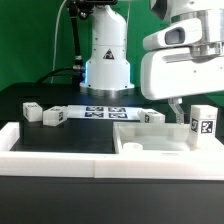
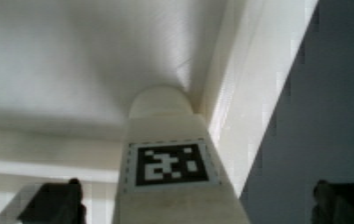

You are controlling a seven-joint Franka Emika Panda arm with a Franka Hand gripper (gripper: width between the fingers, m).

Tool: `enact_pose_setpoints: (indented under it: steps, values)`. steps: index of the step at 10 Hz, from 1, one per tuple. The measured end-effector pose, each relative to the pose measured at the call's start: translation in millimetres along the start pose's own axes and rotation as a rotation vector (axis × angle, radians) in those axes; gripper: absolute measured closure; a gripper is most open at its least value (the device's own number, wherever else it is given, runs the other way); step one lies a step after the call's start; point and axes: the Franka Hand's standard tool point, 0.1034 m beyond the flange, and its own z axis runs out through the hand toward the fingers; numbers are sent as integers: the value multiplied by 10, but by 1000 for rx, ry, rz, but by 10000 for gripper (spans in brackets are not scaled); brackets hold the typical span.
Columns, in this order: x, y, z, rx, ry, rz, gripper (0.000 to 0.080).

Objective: Assemble one leg

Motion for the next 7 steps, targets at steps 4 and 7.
enact_pose_setpoints:
  steps: [4, 7]
  values:
    - [97, 44, -19, -1, 12, -1, 151]
    - [97, 44, -19, -1, 12, -1, 438]
